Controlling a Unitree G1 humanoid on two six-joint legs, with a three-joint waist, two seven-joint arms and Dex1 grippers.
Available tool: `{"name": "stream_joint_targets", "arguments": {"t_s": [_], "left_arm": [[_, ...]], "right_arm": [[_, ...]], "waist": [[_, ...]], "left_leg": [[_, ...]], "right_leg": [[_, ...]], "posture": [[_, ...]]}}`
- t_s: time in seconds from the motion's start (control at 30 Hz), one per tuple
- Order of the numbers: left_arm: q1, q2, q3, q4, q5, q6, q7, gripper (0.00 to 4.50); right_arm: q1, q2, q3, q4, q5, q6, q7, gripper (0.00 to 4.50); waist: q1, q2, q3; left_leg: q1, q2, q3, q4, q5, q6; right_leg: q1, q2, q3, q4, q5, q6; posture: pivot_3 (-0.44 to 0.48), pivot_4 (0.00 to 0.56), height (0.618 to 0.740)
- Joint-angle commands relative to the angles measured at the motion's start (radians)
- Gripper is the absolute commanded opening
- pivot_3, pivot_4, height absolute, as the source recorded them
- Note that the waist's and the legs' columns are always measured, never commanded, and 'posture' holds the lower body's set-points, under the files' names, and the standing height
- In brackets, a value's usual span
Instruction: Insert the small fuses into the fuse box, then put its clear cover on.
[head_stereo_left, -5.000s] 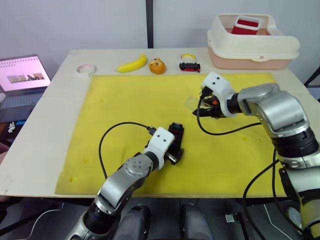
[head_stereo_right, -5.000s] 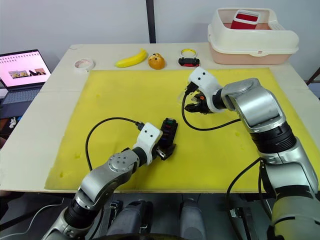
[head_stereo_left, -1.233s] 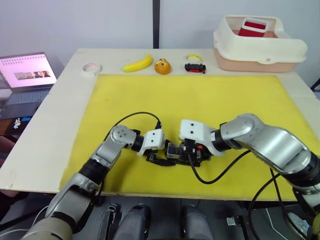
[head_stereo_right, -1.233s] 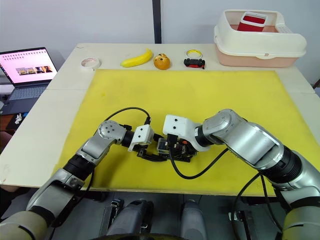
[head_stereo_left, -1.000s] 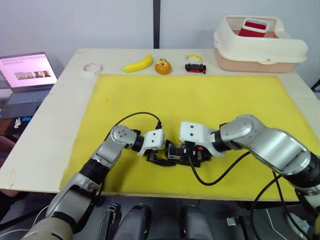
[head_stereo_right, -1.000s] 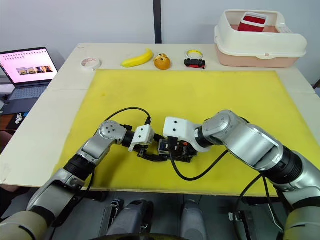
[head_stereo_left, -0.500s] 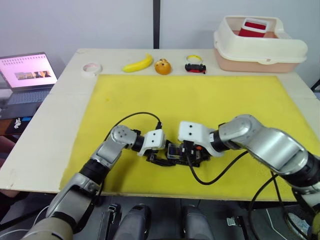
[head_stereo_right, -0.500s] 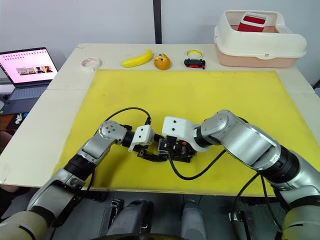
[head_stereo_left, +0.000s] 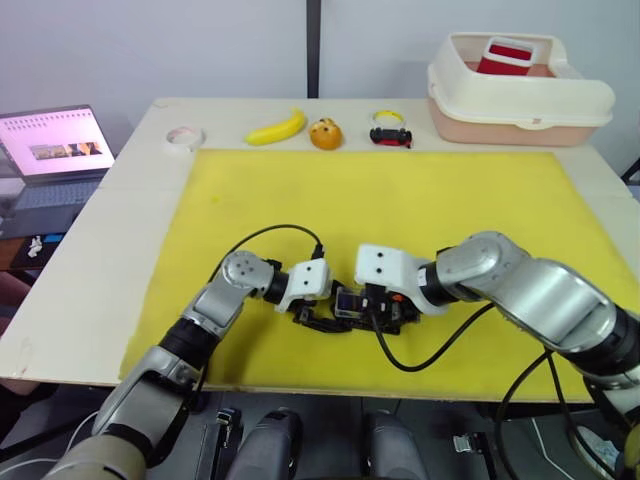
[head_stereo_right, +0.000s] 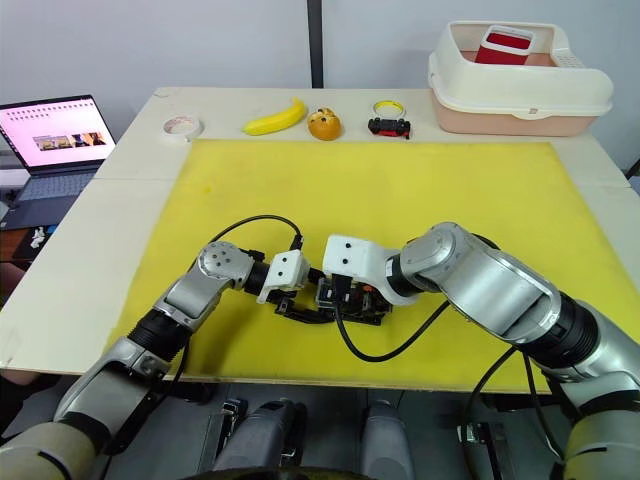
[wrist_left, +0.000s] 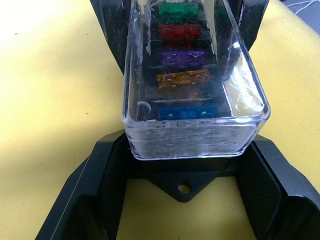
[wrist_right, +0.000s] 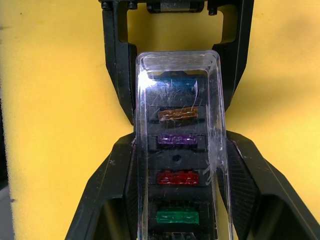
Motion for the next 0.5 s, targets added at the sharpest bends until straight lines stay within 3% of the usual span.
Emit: {"name": "stream_joint_targets", "arguments": {"t_s": [0.03,0.5], "left_arm": [[0.003,-0.004,0.002,0.013,0.026,0.000,0.015,2.54],[0.003,-0.007,0.005,0.016,0.030,0.001,0.019,2.54]], "right_arm": [[0.006,-0.023,0.025,-0.010,0.000,0.022,0.003,1.69],[0.033,-0.030,0.017,-0.031,0.003,0.035,-0.015,1.69]], "waist": [[0.000,0.000,0.000],[0.001,0.000,0.000]], "left_leg": [[0.000,0.000,0.000,0.000,0.000,0.000],[0.000,0.000,-0.001,0.000,0.000,0.000]], "right_leg": [[0.000,0.000,0.000,0.000,0.000,0.000],[0.001,0.000,-0.001,-0.001,0.000,0.000]], "posture": [[0.000,0.150,0.740],[0.000,0.150,0.740]]}}
